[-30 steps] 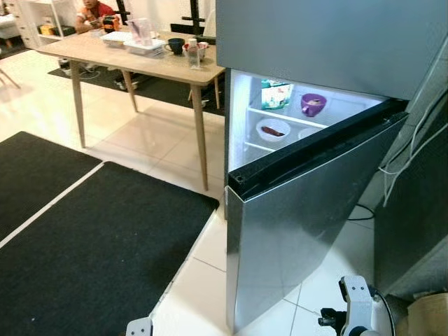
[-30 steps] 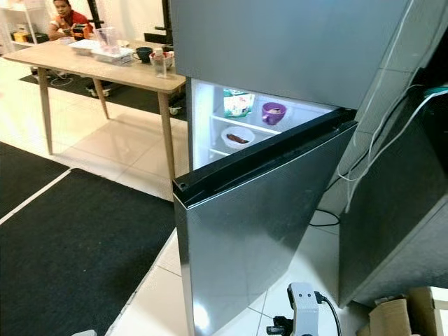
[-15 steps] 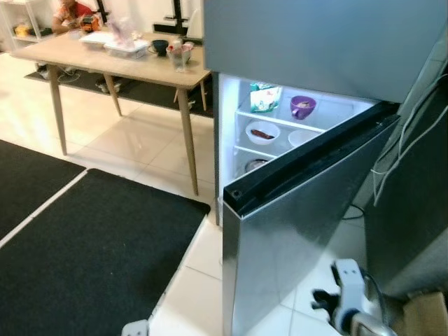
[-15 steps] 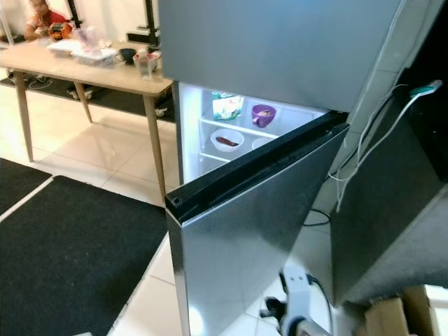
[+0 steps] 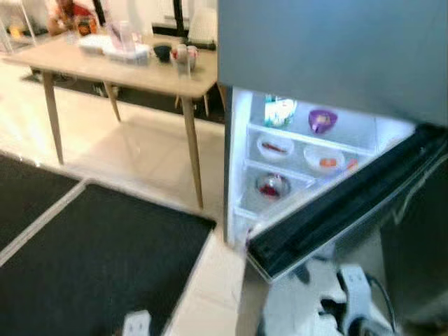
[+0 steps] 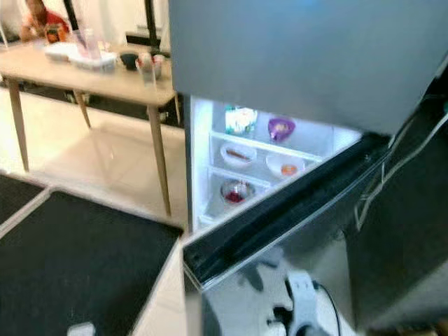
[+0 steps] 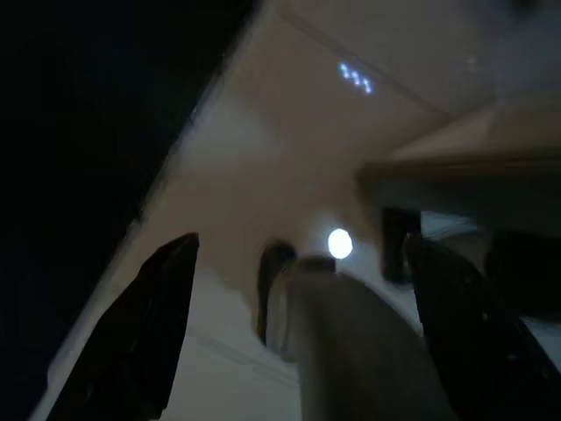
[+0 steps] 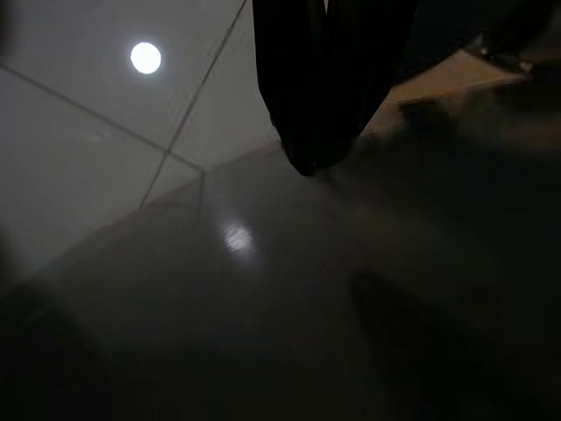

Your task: Restocking fridge

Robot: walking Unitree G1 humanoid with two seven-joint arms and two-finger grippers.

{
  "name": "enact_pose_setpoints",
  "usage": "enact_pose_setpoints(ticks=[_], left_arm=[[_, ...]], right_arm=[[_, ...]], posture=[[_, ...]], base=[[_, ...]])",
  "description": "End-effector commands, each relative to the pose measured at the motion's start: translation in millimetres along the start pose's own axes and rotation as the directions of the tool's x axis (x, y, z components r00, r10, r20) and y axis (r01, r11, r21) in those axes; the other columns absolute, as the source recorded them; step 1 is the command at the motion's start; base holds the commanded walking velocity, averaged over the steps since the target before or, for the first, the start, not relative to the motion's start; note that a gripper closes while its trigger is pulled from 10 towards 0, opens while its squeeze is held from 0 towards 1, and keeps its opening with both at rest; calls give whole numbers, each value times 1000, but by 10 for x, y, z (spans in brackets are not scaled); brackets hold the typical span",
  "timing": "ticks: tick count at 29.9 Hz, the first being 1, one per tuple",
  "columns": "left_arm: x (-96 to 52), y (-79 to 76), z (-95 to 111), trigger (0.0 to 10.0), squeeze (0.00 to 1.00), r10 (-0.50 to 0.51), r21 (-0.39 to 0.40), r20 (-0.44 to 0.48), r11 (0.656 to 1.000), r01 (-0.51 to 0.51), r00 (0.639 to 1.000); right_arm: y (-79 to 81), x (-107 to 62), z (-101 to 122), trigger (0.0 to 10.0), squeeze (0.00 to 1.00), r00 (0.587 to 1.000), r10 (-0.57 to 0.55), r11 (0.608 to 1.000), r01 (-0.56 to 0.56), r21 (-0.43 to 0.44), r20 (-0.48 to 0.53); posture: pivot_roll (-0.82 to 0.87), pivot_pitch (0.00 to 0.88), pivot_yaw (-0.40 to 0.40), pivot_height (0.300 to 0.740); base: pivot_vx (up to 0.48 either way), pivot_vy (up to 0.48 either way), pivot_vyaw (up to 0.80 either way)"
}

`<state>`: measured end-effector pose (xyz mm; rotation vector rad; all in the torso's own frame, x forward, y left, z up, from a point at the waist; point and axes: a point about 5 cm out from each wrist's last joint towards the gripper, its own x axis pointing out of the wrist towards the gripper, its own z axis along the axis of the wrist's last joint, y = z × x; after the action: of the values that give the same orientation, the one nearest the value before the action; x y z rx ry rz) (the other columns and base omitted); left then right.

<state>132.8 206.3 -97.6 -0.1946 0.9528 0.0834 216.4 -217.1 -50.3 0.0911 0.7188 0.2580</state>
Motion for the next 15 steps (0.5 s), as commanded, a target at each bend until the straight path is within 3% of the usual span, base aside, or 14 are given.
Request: enact_pose_setpoints(ticks=[1, 4, 8, 11, 14, 15], left_arm=[[-49, 38, -161, 10000, 0, 12, -6, -53, 1000, -13, 999], [-50, 38, -164, 10000, 0, 12, -5, -54, 1000, -12, 998], [-53, 42, -169, 10000, 0, 12, -3, -54, 1000, -12, 998], [-54, 41, -171, 10000, 0, 14, -5, -53, 1000, -14, 998], [-54, 41, -173, 10000, 0, 14, -6, -53, 1000, -14, 998], [-57, 44, -180, 10000, 0, 16, -7, -55, 1000, -17, 998]], right_arm=[[79, 72, 153, 10000, 0, 998, 39, 999, -38, -15, 58], [132, 128, 308, 10000, 0, 992, 69, 997, -66, -37, 103], [357, 283, 918, 10000, 0, 947, 188, 978, -158, -133, 259], [497, 332, 1245, 10000, 0, 913, 248, 962, -194, -192, 324], [537, 342, 1331, 10000, 0, 903, 263, 957, -201, -208, 340], [647, 359, 1566, 10000, 0, 875, 297, 946, -216, -242, 382]], posture=[[-82, 0, -28, 740], [-81, 0, -28, 740], [-75, 0, -29, 740], [-66, 0, -32, 740], [-66, 0, -32, 740], [-66, 0, -32, 740]], base=[[307, 0, 0], [307, 0, 0], [311, 0, 0], [309, 0, 0], [310, 0, 0], [307, 0, 0]])
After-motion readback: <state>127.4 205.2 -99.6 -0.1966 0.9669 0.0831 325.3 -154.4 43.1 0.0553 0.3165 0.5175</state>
